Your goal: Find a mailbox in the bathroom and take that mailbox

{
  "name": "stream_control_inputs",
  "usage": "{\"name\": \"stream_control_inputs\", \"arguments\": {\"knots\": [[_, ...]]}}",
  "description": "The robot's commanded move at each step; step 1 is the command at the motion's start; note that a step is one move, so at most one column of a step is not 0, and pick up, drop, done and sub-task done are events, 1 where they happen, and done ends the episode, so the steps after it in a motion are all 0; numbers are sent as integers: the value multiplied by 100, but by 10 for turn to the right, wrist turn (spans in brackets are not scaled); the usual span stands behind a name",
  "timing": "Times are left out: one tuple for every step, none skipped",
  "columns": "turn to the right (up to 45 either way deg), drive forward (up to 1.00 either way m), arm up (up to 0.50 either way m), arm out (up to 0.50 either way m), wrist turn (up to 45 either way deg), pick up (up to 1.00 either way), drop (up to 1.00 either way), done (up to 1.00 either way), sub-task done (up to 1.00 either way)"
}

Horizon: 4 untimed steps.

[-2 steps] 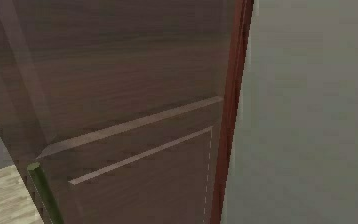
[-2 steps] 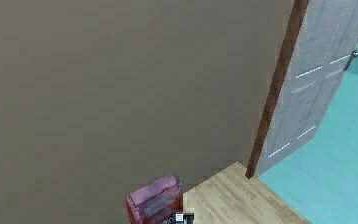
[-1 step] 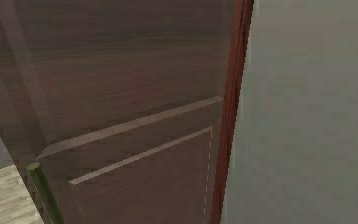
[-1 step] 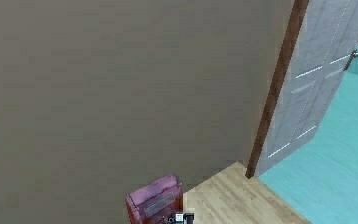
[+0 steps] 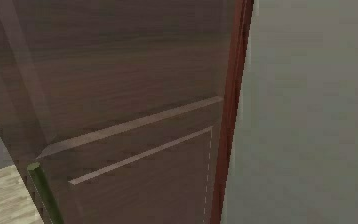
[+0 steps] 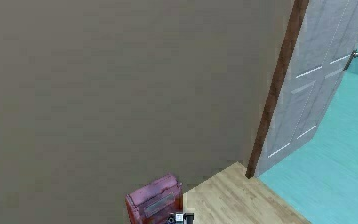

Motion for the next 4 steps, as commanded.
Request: {"name": "stream_control_inputs", "arguments": {"knots": [[0,0,0,0,210,0,0,0,0],[0,0,0,0,0,100,0,0,0],[0,0,10,0,0,0,0,0,0],[0,0,0,0,0,0,0,100,0]]}}
